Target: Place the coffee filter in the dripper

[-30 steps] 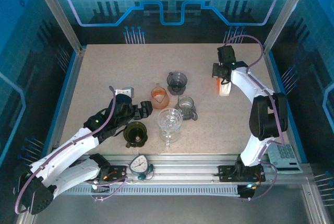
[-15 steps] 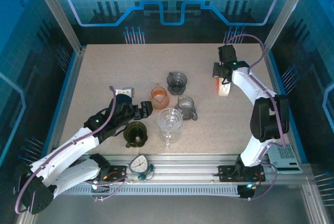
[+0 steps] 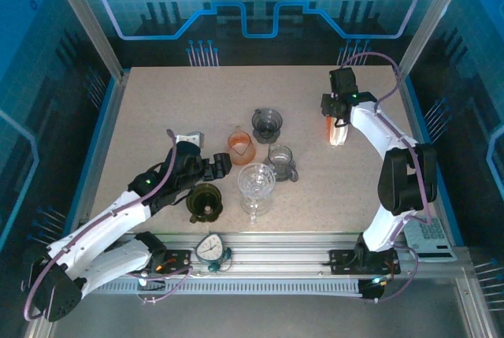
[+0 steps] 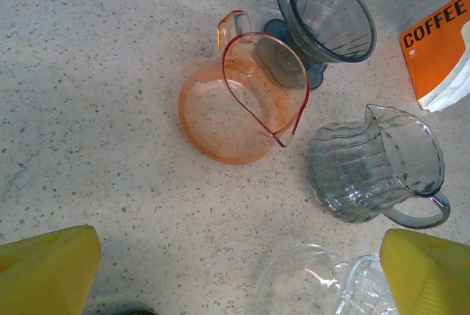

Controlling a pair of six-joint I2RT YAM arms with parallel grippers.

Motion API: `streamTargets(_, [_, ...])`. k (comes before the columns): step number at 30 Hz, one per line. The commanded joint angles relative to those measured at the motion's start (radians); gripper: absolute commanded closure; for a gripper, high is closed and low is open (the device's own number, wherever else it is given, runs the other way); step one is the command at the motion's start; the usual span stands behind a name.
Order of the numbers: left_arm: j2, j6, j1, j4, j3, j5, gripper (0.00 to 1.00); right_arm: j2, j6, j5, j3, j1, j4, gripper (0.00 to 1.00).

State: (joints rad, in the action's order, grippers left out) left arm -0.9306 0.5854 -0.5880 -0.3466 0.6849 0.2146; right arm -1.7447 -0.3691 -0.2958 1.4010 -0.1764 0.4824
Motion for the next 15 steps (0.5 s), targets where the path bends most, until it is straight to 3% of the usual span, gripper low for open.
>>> streamTargets(1, [-0.006,0.019,0.008,0.037,-0.009,-0.023,0.01,0.0,-0.029,-0.018,0.046,-0.011,0.061,0.72])
streamTargets(6, [-0.008,0.013,0.01,0.041,-0.012,-0.027,0.01,-0.007,-0.054,-0.106,0.042,-0.009,0.092,0.73])
streamTargets(15, [-0.007,0.009,0.016,0.046,-0.018,-0.026,0.01,-0.042,-0.069,-0.069,0.038,0.008,0.088,0.71])
